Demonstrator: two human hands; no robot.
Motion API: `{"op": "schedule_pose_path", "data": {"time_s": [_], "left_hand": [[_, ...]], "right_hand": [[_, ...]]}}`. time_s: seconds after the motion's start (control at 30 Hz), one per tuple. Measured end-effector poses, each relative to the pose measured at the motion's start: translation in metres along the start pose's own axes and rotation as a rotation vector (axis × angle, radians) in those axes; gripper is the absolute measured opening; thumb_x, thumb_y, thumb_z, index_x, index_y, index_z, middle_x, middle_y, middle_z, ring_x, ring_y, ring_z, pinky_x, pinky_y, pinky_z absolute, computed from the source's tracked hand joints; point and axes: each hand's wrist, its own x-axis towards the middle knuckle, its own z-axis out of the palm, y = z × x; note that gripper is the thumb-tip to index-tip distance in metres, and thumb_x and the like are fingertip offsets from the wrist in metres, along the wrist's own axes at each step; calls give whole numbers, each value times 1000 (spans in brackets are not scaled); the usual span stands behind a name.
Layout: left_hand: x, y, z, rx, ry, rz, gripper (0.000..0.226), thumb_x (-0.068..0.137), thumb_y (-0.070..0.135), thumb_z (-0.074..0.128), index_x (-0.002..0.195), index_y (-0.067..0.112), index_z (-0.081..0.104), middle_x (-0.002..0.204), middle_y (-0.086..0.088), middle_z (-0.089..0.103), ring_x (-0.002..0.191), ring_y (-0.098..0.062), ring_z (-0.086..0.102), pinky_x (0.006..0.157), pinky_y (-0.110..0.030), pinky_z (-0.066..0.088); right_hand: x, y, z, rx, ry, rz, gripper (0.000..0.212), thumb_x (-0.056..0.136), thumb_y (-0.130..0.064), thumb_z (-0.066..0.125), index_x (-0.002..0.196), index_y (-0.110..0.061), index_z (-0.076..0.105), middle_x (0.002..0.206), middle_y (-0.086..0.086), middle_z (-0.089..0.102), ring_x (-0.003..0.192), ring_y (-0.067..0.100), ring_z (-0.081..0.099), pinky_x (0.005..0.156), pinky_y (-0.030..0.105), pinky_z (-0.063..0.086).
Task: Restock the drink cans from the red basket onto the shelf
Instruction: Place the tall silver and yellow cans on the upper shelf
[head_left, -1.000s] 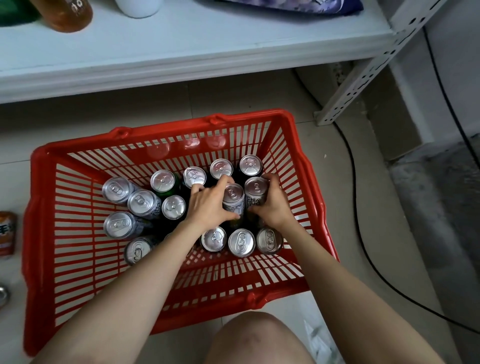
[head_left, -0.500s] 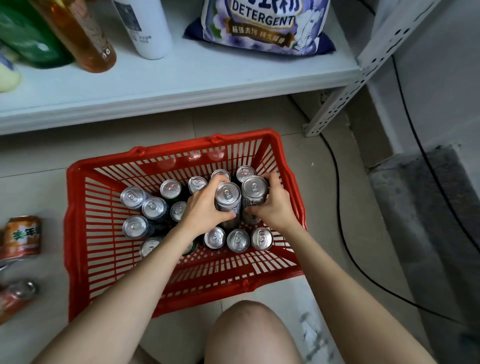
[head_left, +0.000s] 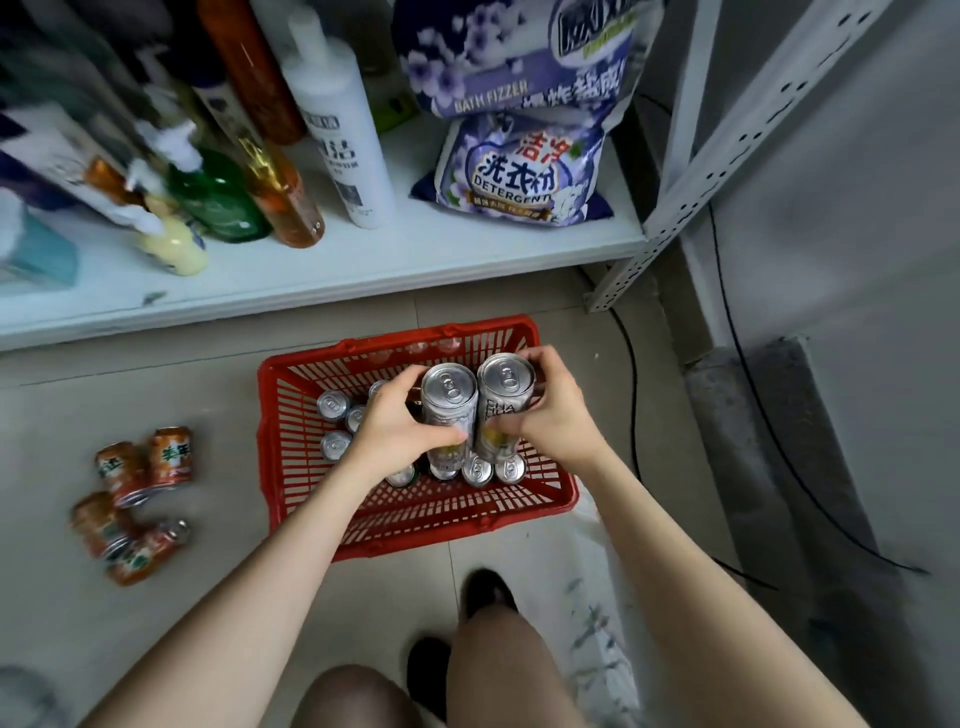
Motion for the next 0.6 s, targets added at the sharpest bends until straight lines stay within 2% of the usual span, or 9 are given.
{"op": "schedule_pose_path", "data": {"time_s": [0.07,0.13,0.27,0.43,0.53,0.6], "left_hand": [[-20,22,-15,-14,3,-18,89,49,31,92,129,25,54,125,8,61,117,-12,55,103,-35,44],[-43,47,-31,-39,16,-22,93,43,37,90,129,31,54,127,7,60,118,-14,55,104,-42,46],[-91,95,-60,-71,17,-5,92,42,43,88,127,38,53,130,9,59,123,-13,53,107,-43,44],[-157,152,-92,-127,81,31,83,38,45,90,114,48,57,120,10,65,116,-12,60,105,-41,46],[-194,176,-107,-135,116,40,93,36,51,92,121,45,55,124,6,64,118,-17,59,101,-48,49],[-221,194,-117,-128,151,66,92,41,47,91,125,41,54,128,6,61,120,-16,57,103,-46,47]], "right_hand": [[-16,-25,-11,18,-17,-8,65,50,-8,85,102,-27,51,101,-6,66,95,14,64,86,45,55],[-34,-51,-23,32,-26,-23,65,48,-11,86,100,-29,51,100,-4,66,95,18,64,87,47,53],[-71,-110,-45,35,-41,-60,67,46,-12,87,101,-27,51,100,-2,67,93,18,65,86,42,54],[-120,-182,-70,6,-75,-125,66,44,-20,87,99,-30,50,99,-3,69,94,18,66,86,45,54],[-153,-219,-83,-6,-74,-177,67,44,-22,86,100,-29,50,98,-5,69,93,16,65,85,38,53],[-178,-241,-91,-9,-59,-223,65,46,-21,86,100,-27,51,96,-7,68,91,14,65,83,35,52]]}}
